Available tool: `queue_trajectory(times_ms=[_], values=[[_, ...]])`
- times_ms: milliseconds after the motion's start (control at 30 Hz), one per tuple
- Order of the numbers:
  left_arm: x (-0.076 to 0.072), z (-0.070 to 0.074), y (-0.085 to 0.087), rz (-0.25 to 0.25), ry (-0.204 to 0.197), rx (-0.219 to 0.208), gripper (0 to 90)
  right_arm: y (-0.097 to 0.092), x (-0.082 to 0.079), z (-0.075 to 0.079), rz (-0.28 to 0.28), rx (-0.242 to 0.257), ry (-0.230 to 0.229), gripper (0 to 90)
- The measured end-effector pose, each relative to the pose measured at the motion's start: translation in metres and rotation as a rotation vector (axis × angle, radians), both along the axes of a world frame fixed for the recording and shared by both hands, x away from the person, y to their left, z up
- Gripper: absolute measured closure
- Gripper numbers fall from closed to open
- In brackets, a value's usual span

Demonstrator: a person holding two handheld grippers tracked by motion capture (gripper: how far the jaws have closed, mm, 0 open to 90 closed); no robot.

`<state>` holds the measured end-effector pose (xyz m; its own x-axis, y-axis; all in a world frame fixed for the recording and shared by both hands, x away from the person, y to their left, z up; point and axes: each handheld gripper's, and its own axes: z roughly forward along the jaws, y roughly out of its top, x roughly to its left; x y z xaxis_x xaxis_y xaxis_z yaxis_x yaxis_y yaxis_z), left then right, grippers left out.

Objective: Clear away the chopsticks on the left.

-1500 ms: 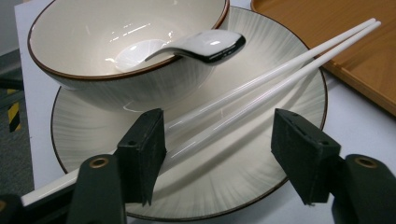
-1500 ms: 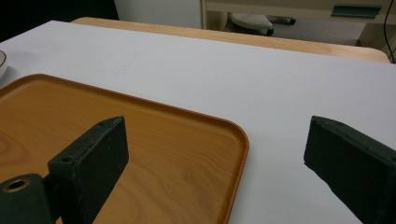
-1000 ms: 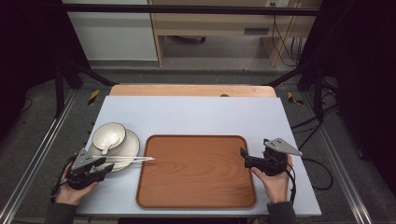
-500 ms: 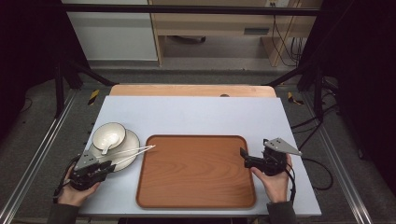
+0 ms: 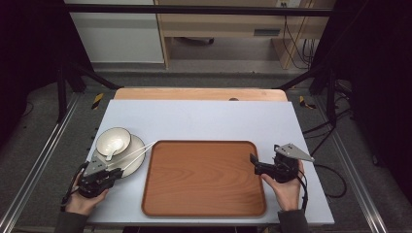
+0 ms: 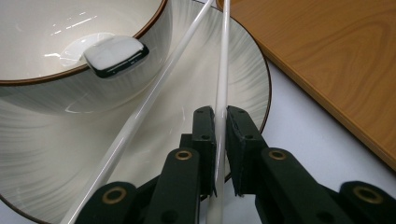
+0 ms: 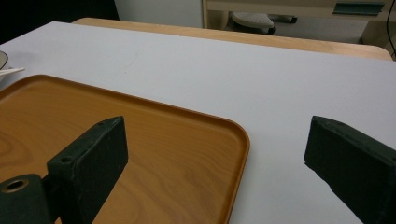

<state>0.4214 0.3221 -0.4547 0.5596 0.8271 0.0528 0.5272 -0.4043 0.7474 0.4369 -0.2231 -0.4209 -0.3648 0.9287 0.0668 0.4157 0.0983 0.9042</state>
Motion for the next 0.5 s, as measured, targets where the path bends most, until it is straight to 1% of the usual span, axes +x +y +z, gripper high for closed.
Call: queue_trajectory(times_ms=[33, 67, 133, 167, 233, 333, 467, 500], values=[[0.000, 0.000, 0.000, 0.003, 0.002, -0.003, 81.8, 0.000, 0.000, 0.000, 0.000, 0.000, 0.000, 6.2], [0.000, 0.001, -0.001, 0.003, 0.003, 0.005, 82.0, 0.000, 0.000, 0.000, 0.000, 0.006, 0.000, 6.2], [0.001, 0.001, -0.002, 0.010, 0.006, 0.001, 81.9, 0.000, 0.000, 0.000, 0.000, 0.005, -0.001, 6.1], [0.001, 0.000, -0.003, 0.018, 0.005, -0.009, 81.9, 0.000, 0.000, 0.001, -0.001, 0.006, -0.001, 6.2], [0.001, 0.001, -0.004, 0.016, 0.011, -0.005, 81.8, -0.001, 0.000, 0.001, -0.001, 0.003, -0.005, 6.2], [0.004, 0.003, -0.006, 0.028, 0.007, -0.012, 78.6, -0.001, -0.001, 0.001, 0.000, 0.006, -0.004, 6.2], [0.011, 0.003, -0.008, 0.047, 0.023, -0.024, 77.5, -0.001, -0.001, 0.001, -0.001, 0.006, -0.006, 6.1], [0.012, 0.003, -0.009, 0.051, 0.037, -0.026, 77.5, -0.001, -0.001, 0.002, 0.000, 0.006, -0.006, 6.1]])
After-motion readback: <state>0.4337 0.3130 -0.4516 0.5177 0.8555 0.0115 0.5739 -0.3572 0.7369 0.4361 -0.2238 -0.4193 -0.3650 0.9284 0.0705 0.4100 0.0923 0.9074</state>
